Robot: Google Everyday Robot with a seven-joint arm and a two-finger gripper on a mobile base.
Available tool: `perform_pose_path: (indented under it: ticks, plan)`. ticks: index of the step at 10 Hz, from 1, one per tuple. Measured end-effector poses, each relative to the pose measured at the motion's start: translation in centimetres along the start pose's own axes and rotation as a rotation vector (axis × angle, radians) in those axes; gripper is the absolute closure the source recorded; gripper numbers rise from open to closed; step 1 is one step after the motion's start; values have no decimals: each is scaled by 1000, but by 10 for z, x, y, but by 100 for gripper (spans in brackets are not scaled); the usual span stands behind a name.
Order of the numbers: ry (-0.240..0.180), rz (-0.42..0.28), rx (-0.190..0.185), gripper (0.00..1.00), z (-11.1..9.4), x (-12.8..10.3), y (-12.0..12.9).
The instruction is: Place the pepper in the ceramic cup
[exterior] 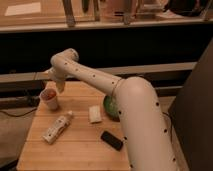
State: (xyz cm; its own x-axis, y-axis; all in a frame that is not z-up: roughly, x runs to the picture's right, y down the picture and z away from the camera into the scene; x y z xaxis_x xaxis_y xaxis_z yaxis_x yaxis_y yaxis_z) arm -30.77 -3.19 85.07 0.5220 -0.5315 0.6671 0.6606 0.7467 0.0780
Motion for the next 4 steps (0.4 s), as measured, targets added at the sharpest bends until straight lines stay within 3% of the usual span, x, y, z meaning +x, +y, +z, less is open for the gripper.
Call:
perform_pose_path:
  ticks: [4]
  plan:
    - [-41,39,-11,20,1,3,-1]
